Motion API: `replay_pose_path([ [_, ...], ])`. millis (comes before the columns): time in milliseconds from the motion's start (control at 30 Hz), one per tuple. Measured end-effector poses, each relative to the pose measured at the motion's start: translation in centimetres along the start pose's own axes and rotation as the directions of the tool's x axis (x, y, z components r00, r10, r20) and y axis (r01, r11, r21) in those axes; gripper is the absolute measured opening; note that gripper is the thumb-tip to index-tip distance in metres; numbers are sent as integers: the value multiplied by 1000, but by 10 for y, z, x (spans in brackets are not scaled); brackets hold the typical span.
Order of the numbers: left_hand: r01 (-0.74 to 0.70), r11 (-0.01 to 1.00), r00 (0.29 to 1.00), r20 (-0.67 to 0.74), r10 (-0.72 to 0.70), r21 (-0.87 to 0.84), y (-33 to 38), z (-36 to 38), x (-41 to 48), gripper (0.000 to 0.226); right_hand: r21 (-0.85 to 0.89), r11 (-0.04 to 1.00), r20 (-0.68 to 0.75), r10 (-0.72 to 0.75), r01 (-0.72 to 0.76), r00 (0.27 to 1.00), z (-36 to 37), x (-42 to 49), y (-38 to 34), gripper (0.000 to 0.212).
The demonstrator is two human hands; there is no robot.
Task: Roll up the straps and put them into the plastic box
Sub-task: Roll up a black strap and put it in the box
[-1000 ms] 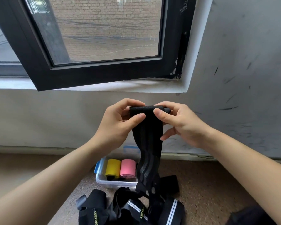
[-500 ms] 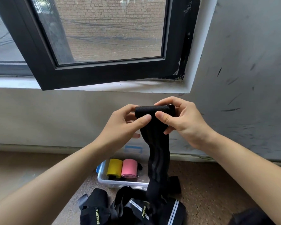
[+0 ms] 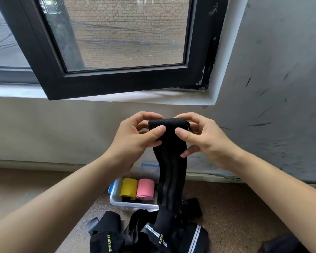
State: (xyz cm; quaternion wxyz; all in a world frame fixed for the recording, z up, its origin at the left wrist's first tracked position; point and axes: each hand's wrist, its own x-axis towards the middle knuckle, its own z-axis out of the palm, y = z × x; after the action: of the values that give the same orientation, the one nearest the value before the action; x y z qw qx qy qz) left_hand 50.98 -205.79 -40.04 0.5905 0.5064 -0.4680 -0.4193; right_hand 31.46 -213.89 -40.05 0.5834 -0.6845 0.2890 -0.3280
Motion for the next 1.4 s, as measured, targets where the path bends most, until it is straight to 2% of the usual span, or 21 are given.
replay_pose_path([
  [133,-107,993,994,14,107,46,2,-1,-1,23,67,993,38,92,-94,995,4,0,-5,50],
  [267,-223,954,975,58,215,199,2,-3,-1,29,42,999,-31,19,-17,999,7,-2,-6,39],
  [333,-192,961,981,67,182,201,2,-5,-2,29,59,998,-37,-1,3,999,6,-2,-8,35],
  [400,-105,981,991,100,89,163,0,-5,-3,27,72,997,-28,-24,26,999,5,-2,-10,32],
  [533,20,993,985,168,-40,117,-6,-6,-8,36,44,995,-5,-85,85,996,5,-1,-12,36],
  [700,63,993,988,134,-76,95,0,-5,-10,41,-9,989,10,-151,151,989,5,0,-8,28],
  [933,14,983,998,64,-27,184,2,-8,-7,19,-75,974,59,-209,213,976,9,3,-2,34],
  [1000,-20,977,999,53,10,211,1,-9,-6,17,-64,981,47,-178,181,983,10,4,-3,39],
  [1100,-69,974,997,49,60,215,2,-11,-5,18,-30,998,16,-57,57,998,10,5,-5,43],
  [1200,-122,962,992,59,111,243,2,-16,-4,23,15,996,72,87,-89,994,8,4,-4,36],
  [1267,-140,955,990,70,126,261,2,-19,-4,24,77,983,99,156,-164,983,11,4,-4,42],
  [1400,-175,949,984,78,160,262,0,-20,-6,26,92,978,53,183,-187,982,18,6,-3,50],
])
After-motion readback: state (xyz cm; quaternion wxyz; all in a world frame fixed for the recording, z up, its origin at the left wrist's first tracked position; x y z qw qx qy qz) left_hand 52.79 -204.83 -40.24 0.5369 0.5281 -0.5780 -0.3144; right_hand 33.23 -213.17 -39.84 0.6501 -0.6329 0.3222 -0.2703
